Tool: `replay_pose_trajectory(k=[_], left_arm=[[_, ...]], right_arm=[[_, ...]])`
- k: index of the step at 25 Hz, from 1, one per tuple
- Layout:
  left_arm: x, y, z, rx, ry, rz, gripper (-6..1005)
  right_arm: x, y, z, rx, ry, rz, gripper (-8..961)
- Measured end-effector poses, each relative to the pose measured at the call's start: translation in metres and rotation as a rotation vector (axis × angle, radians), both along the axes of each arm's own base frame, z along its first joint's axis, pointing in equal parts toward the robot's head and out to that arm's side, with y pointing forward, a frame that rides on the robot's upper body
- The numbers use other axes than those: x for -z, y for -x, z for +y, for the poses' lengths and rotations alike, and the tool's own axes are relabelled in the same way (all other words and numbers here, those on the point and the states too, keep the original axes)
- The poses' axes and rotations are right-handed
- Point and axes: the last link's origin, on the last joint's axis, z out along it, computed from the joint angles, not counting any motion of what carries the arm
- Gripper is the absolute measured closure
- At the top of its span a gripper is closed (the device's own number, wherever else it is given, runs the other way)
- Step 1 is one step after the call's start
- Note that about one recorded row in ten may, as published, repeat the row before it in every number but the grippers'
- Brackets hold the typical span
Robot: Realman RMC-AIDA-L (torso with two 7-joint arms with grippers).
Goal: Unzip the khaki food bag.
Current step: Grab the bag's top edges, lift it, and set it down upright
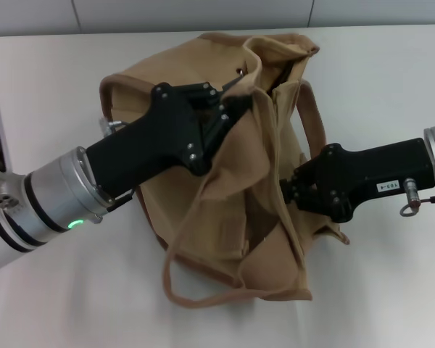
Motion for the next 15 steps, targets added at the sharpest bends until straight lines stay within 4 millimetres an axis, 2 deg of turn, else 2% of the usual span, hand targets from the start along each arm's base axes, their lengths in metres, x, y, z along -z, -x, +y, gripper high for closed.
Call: replay_pose_trajectory(k=[15], left_arm=[[-0.016, 0.004, 0.009, -0.092, -0.103, -0.106, 968]], right_arm=[[0.001, -0.025, -0.02, 0.061, 0.033, -0.026, 922]])
